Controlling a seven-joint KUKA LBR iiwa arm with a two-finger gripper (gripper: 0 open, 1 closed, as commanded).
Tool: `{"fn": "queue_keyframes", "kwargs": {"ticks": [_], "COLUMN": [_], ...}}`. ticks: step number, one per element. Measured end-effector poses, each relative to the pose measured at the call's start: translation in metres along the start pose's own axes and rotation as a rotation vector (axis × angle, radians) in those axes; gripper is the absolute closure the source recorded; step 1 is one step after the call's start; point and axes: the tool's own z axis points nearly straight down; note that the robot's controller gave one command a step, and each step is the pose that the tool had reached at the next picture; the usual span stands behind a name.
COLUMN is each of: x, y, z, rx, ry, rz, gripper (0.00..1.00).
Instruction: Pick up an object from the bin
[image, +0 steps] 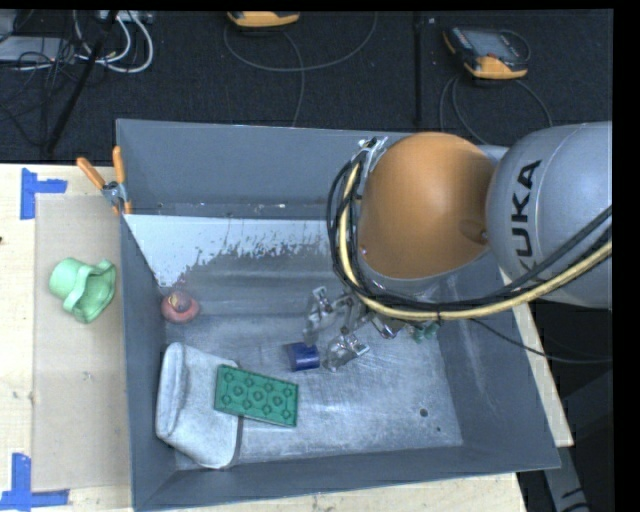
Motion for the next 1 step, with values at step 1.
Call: {"fn": "queue_keyframes", "kwargs": {"ticks": [1], "x": [-0.004], "y": [-0.0084], "z": [0.1609], "rx": [0.0], "ry": [-0.001], "rz": [-0.139], "gripper": [1.0]}}
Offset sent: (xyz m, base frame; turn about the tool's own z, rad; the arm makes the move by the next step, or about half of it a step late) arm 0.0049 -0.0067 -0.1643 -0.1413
